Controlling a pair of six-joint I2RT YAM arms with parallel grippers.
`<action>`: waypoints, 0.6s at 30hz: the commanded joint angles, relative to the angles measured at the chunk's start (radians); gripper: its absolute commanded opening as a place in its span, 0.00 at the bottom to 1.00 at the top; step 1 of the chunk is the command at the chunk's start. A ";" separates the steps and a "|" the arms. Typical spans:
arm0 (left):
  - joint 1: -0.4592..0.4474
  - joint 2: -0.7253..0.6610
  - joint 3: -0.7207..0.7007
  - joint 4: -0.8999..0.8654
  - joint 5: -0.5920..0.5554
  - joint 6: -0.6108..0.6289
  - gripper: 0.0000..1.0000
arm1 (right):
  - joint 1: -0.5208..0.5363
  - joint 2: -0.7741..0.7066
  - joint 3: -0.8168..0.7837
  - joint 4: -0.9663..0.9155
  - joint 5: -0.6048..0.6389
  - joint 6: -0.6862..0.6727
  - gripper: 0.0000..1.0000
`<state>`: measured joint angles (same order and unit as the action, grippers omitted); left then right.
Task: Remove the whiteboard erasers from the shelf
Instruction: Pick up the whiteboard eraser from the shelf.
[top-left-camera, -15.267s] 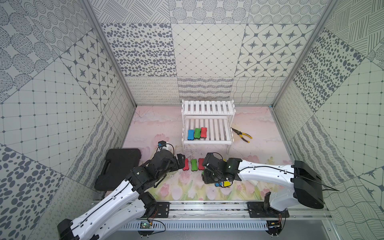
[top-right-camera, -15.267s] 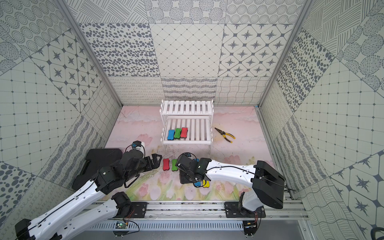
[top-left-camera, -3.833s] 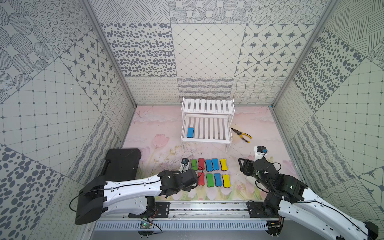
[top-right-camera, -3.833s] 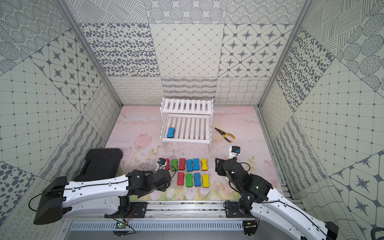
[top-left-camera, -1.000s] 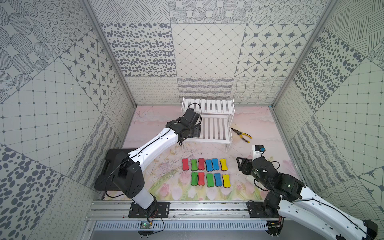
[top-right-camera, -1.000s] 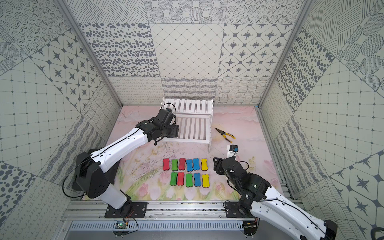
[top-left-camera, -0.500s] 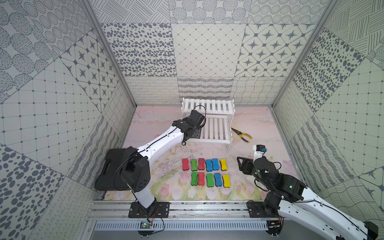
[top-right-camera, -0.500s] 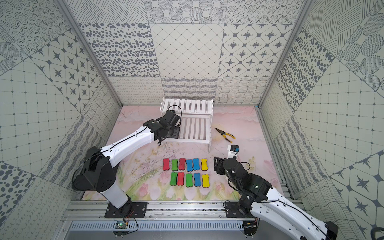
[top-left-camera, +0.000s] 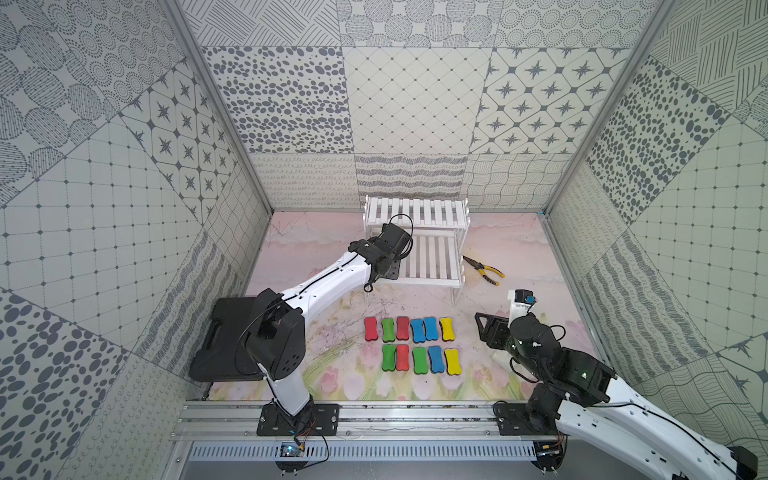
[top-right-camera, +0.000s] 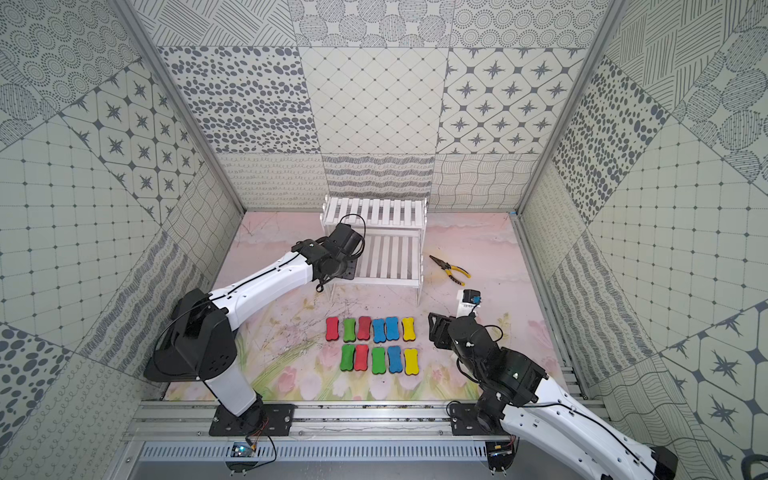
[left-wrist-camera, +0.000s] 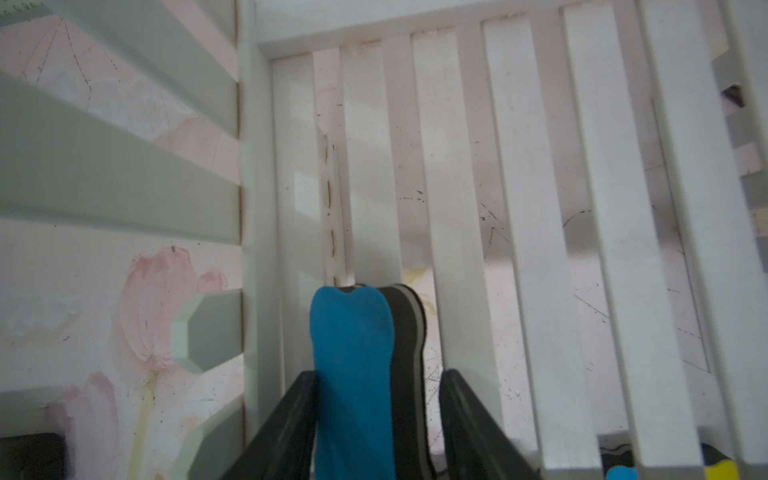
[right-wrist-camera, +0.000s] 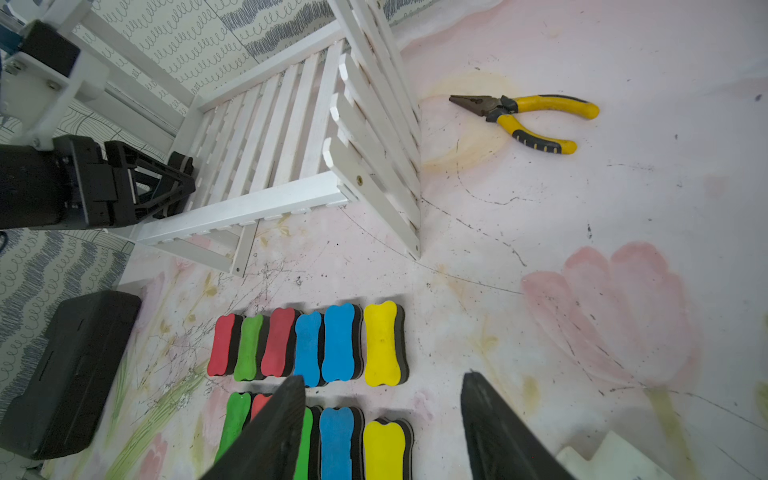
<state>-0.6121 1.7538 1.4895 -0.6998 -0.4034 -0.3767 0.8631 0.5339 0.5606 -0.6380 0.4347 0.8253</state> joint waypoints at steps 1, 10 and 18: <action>-0.001 -0.024 0.009 -0.015 0.022 -0.018 0.62 | -0.005 -0.010 -0.004 0.032 0.004 -0.010 0.64; 0.010 -0.013 0.028 -0.028 -0.008 -0.018 0.61 | -0.007 -0.006 -0.010 0.034 -0.001 -0.002 0.64; 0.024 0.029 0.013 -0.029 0.012 -0.038 0.41 | -0.008 -0.009 -0.008 0.033 -0.006 -0.002 0.64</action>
<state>-0.5980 1.7699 1.5047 -0.7067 -0.4019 -0.3965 0.8616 0.5335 0.5606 -0.6380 0.4313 0.8261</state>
